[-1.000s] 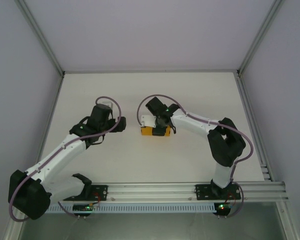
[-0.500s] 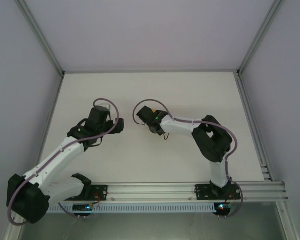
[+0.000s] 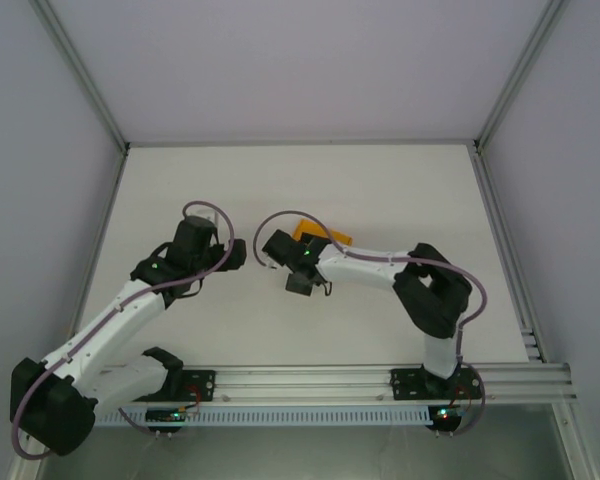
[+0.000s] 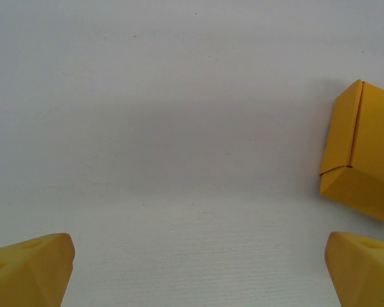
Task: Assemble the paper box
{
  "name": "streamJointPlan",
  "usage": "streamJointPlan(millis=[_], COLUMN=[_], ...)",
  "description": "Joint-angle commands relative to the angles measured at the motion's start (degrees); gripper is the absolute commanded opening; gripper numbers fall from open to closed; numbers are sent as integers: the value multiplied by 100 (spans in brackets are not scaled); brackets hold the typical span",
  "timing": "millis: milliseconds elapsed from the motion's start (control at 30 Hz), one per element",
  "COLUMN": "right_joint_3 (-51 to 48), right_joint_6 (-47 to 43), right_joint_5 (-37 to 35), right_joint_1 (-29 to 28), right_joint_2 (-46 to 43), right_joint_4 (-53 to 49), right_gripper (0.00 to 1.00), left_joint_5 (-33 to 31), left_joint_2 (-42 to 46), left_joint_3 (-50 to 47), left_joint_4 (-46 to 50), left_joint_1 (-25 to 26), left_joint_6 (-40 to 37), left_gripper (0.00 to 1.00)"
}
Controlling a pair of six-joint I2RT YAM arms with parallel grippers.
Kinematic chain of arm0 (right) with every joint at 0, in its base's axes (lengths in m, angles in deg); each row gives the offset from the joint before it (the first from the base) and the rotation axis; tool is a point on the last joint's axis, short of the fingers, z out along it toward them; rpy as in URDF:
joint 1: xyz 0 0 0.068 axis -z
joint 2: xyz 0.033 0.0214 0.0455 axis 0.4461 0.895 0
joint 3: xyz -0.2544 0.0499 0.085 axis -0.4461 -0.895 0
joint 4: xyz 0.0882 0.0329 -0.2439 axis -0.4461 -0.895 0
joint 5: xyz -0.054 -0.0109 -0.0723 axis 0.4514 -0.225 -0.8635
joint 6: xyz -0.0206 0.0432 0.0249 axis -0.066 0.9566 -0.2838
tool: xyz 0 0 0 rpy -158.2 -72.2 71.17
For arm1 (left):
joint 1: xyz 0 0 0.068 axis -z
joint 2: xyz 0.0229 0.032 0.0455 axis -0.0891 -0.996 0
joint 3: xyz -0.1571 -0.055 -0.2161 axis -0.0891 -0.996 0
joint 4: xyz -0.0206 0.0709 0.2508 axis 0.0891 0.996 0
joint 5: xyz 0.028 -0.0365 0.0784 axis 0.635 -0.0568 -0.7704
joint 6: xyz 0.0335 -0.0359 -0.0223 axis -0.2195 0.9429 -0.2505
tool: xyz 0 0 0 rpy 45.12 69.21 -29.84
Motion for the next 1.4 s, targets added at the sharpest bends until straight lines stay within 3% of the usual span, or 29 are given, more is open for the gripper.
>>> streamJointPlan(millis=[0,67,167,300,367,500,833,1167,1367], right_joint_3=[-238,-328,-288,177,394,605,585,-17,-343], right_joint_6=[440,805,1498,2231,2395,2537,2448,2907,3110], right_joint_5=[1025,1513,2480,3287,3610,4462,4922,4998,4763], right_joint_1=[262,644,1576,2583,2902,3251,3294,3226,3033], right_joint_2=[-753,-1068,-1204,-734,-444,-38,433,363,134], right_joint_4=[80,260,288,-88,-165,-56,147,526,685], right_gripper=[99,99,99,97,93,85,72,62,59], left_joint_5=[228,553,1523,3026,3381,3379,3663,3432,2838], left_joint_2=[83,30,-229,-1038,-1479,-2276,-3454,-3684,-3644], left_joint_3=[-70,-149,-358,-443,-314,126,728,972,1098], left_joint_4=[-21,-226,-945,-2182,-2538,-2708,-3089,-2477,-1777], left_joint_1=[-55,-49,-54,7,139,545,670,672,669], left_joint_6=[128,203,441,930,1097,1141,1375,1122,861], left_gripper=[100,100,99,100,100,100,96,87,86])
